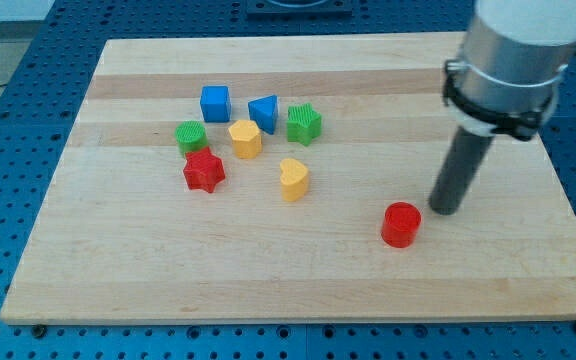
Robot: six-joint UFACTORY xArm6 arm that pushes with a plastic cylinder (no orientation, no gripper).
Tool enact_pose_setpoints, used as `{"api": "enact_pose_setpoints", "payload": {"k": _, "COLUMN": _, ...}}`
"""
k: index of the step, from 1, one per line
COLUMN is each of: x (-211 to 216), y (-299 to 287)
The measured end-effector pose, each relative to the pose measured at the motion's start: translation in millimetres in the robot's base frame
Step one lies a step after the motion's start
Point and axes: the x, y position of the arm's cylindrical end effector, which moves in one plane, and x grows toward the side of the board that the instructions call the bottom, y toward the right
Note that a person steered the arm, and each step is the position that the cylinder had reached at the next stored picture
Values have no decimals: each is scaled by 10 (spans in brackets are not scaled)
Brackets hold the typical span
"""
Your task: Push the red circle towards the bottom right of the board
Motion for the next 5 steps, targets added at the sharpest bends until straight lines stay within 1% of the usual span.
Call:
{"api": "enact_pose_setpoints", "payload": {"k": 1, "x": 116, "y": -274}}
{"api": "enact_pose_setpoints", "payload": {"k": 2, "x": 196, "y": -231}}
{"api": "enact_pose_setpoints", "payload": {"k": 3, "x": 220, "y": -850}}
{"api": "enact_pose_setpoints", "payload": {"k": 5, "x": 456, "y": -911}}
